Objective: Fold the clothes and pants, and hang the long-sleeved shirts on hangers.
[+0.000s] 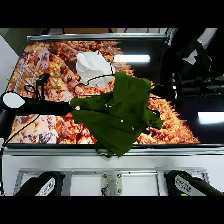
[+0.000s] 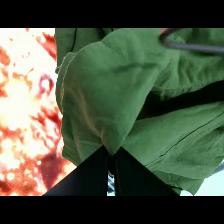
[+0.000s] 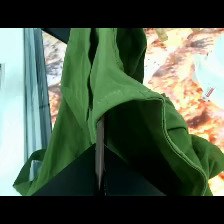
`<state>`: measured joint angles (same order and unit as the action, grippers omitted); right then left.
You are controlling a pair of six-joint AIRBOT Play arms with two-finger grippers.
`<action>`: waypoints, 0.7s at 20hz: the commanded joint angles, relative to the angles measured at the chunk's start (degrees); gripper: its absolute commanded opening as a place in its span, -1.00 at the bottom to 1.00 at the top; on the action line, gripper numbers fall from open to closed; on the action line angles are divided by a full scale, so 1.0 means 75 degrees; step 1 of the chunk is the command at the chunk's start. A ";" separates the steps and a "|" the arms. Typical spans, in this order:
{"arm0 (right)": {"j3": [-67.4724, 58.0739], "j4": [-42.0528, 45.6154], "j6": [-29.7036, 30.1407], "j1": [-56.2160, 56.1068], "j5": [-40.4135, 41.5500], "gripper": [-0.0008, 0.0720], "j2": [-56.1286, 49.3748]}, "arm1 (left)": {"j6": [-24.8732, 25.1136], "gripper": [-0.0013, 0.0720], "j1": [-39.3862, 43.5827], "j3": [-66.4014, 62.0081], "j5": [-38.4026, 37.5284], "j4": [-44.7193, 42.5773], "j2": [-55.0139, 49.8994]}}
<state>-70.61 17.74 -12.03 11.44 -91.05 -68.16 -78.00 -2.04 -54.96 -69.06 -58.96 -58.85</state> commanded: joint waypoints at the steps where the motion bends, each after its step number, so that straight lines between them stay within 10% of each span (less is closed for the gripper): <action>1: -0.0003 0.0297 -0.0082 -0.0003 -0.0254 -0.97 0.0006 | -0.0003 -0.93 0.0003 -0.0026 0.0052 0.0003 -0.0393; 14: 0.0204 0.1035 -0.0417 -0.0023 -0.0251 -0.96 -0.0038 | 0.0003 -0.93 0.0006 -0.1055 -0.0137 -0.0003 -0.0542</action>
<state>-69.89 25.47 -14.87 11.33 -93.86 -68.29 -78.00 -2.02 -62.35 -69.93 -58.96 -64.45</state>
